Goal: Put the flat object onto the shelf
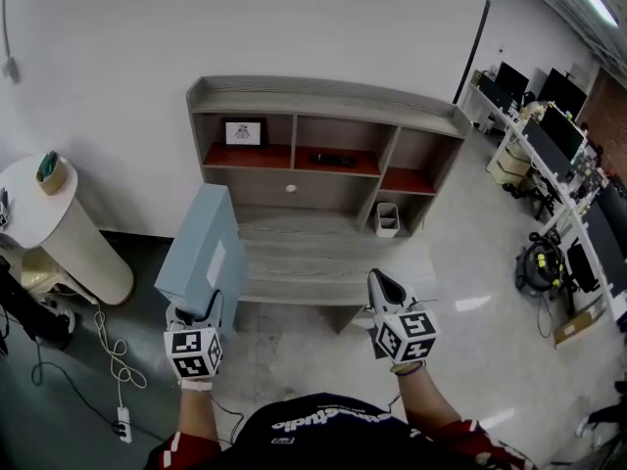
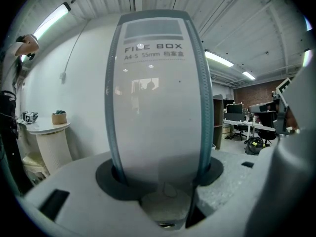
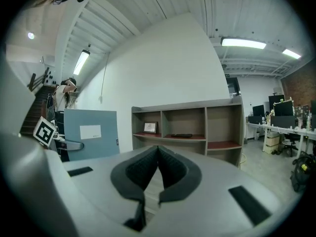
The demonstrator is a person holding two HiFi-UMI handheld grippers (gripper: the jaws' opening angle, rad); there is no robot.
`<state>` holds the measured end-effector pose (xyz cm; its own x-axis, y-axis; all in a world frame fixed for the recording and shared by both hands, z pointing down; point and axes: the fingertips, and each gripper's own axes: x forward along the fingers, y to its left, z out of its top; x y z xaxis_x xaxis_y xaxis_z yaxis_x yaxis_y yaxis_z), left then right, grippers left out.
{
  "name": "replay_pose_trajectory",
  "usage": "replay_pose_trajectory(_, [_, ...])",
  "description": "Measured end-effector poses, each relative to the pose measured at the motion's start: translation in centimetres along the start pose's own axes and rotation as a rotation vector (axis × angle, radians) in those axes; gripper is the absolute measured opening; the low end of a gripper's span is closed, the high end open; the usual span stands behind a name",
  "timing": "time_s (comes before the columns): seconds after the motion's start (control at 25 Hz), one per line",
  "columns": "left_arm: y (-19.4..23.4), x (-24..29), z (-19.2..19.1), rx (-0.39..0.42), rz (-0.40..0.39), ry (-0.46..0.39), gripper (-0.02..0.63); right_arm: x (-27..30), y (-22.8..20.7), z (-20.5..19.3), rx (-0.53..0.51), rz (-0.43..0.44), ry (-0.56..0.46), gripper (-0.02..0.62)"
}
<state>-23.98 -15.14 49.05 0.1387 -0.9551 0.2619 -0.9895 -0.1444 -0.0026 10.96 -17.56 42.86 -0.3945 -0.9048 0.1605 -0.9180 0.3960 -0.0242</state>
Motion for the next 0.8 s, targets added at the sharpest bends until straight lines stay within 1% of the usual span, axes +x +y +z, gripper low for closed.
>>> replay_pose_trajectory(0.28, [1.5,1.7,-0.4,-0.022,-0.012,0.007,0.264,1.7,0.6,-0.8,0.022,0.003,0.026,-0.002])
replay_pose_trajectory(0.52, [2.1,3.2,-0.9,-0.033,-0.005,0.017,0.264,3.0,0.2,-0.6,0.016,-0.004,0.027,-0.002])
replay_pose_trajectory(0.68, [2.5,4.6,-1.4,-0.027,0.010,0.031,0.264,4.5,-0.3,-0.7,0.033,0.000,0.027,-0.002])
replay_pose_trajectory(0.8, [2.7,5.9,-1.5,-0.025,0.020,0.032,0.264,6.0,-0.9,-0.5,0.022,0.002,0.020,-0.002])
